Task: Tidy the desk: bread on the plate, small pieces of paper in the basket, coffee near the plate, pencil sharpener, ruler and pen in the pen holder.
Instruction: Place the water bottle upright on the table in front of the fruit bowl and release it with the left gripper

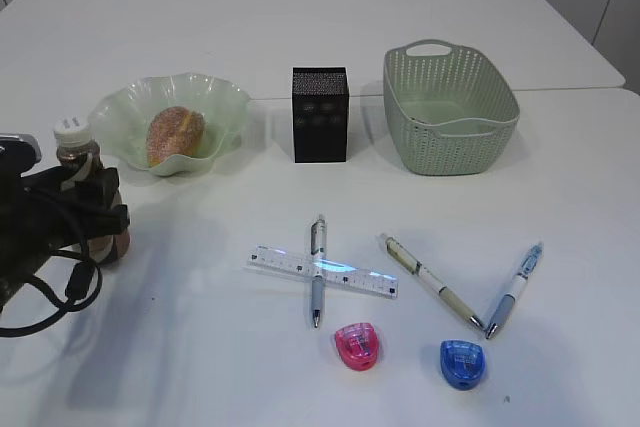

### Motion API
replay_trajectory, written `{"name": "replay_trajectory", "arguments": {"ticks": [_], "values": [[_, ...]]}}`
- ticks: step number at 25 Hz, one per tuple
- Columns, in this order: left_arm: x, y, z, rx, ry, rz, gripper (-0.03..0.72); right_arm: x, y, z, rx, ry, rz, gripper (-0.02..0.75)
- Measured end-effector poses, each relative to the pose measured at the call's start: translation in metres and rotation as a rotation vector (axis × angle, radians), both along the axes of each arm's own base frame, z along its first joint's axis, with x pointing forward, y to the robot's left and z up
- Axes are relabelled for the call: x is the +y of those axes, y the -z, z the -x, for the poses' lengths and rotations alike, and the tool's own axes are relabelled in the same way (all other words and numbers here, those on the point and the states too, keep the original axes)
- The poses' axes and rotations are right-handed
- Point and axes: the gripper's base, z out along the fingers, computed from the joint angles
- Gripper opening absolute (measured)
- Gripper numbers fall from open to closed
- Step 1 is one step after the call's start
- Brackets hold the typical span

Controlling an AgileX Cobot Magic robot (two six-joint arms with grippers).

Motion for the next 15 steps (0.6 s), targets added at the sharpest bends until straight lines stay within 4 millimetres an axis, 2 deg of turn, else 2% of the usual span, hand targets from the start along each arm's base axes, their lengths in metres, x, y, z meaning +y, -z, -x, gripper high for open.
{"name": "replay_trajectory", "arguments": {"ticks": [8,15], "values": [[0.003,-0.005,0.013,0.007,0.02,-0.005,0.497,0.0,0.0,0.0,-0.001,-0.002,0.0,0.406],[0.008,-0.014,0.029,0.002,0.028,-0.003,0.508,0.0,0.0,0.0,-0.001,-0.002,0.0,0.406]]}}
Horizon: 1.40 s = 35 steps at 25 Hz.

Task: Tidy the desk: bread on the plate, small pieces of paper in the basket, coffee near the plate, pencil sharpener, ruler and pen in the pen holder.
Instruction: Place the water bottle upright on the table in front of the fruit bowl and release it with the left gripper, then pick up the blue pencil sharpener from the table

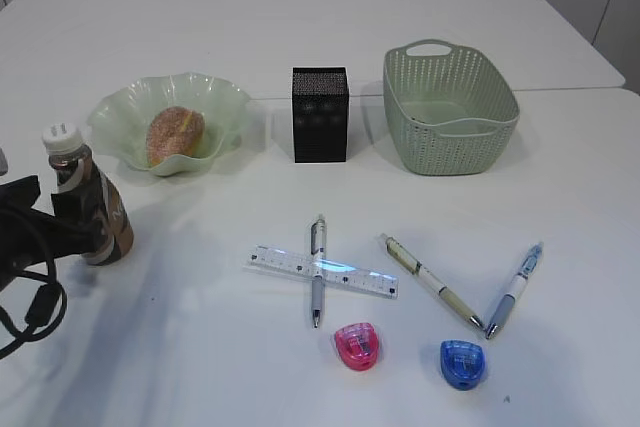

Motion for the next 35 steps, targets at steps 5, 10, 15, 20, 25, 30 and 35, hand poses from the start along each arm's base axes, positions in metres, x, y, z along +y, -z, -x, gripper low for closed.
{"name": "replay_trajectory", "arguments": {"ticks": [5,10,15,20,25,30,35], "values": [[0.003,-0.018,0.01,-0.053,0.005,0.019,0.508,0.0,0.0,0.0,0.0,0.0,0.0,0.406],[0.003,-0.042,0.014,-0.149,0.018,0.048,0.508,0.0,0.0,0.0,0.0,-0.003,-0.003,0.406],[0.0,-0.062,0.016,-0.224,0.067,0.06,0.509,0.0,0.0,0.0,0.0,-0.003,-0.003,0.406],[-0.012,-0.081,-0.001,-0.222,0.13,0.063,0.509,0.001,0.0,0.0,0.0,-0.005,-0.007,0.406],[-0.028,-0.104,-0.026,-0.194,0.205,0.039,0.509,0.001,0.0,0.0,0.001,-0.005,-0.009,0.406],[-0.042,-0.127,-0.046,-0.132,0.291,-0.036,0.509,0.001,0.0,0.0,-0.001,-0.008,-0.006,0.406],[-0.051,-0.136,-0.054,-0.014,0.342,-0.115,0.51,0.001,0.0,0.0,-0.002,-0.01,-0.006,0.406]]}}
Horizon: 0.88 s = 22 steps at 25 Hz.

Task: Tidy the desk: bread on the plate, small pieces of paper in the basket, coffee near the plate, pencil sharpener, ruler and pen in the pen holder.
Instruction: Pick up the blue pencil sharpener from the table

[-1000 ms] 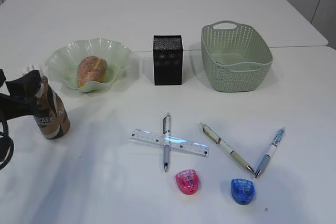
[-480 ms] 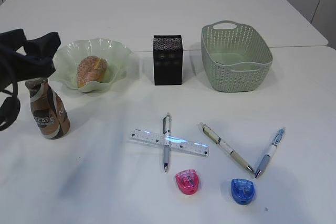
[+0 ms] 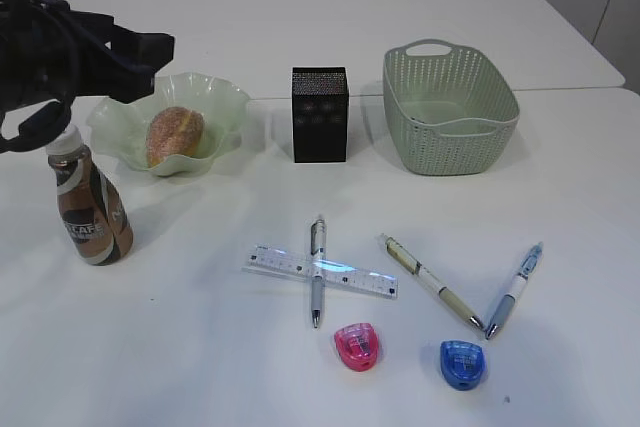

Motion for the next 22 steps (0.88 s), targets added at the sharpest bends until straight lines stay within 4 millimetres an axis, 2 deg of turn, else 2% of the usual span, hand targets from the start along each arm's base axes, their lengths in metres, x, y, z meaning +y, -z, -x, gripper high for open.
{"name": "replay_trajectory", "arguments": {"ticks": [11,22], "values": [[-0.034,-0.011,0.007,0.217,0.092,-0.118,0.509,0.0,0.0,0.0,-0.001,-0.001,0.001,0.406],[-0.062,-0.02,0.031,0.516,0.166,-0.21,0.509,0.001,0.011,-0.01,0.053,-0.001,0.012,0.406]]}}
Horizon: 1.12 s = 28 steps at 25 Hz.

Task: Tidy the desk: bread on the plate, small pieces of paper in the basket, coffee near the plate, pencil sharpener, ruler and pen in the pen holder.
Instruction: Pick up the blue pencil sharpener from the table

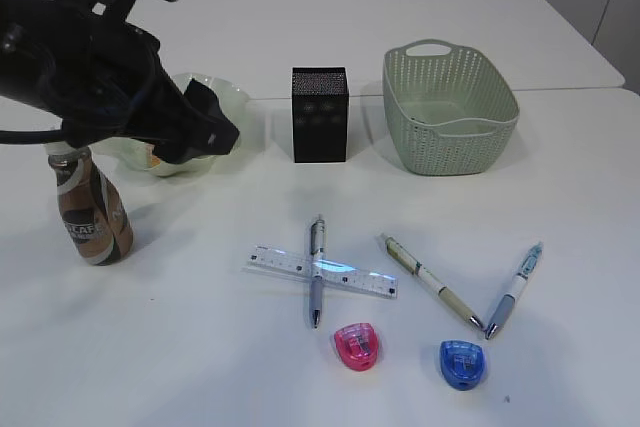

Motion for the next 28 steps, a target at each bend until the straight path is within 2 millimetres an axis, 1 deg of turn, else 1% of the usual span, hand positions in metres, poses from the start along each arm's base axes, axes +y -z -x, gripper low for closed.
{"name": "replay_trajectory", "arguments": {"ticks": [4,8,14,18,21,24,25,28], "values": [[0.001,0.0,0.009,0.133,-0.005,-0.032,0.508,-0.002,0.008,-0.01,0.031,0.012,0.044,0.406],[0.008,-0.005,0.022,0.214,-0.003,-0.074,0.508,-0.001,0.015,-0.022,0.074,0.013,0.06,0.406],[0.025,-0.027,0.05,0.289,0.005,-0.108,0.499,0.001,0.033,-0.046,0.161,0.017,0.098,0.406],[0.035,-0.042,0.072,0.334,0.012,-0.084,0.463,0.001,0.039,-0.053,0.183,0.02,0.116,0.406],[0.042,-0.051,0.085,0.354,0.014,-0.077,0.451,0.002,0.044,-0.06,0.209,0.019,0.121,0.406],[0.048,-0.055,0.096,0.391,0.019,-0.1,0.449,0.003,0.046,-0.062,0.215,0.019,0.122,0.406],[0.05,-0.055,0.098,0.409,0.02,-0.115,0.449,0.004,0.054,-0.071,0.253,0.017,0.128,0.406],[0.054,-0.056,0.101,0.41,0.017,-0.14,0.449,0.008,0.064,-0.08,0.294,0.006,0.139,0.406]]}}
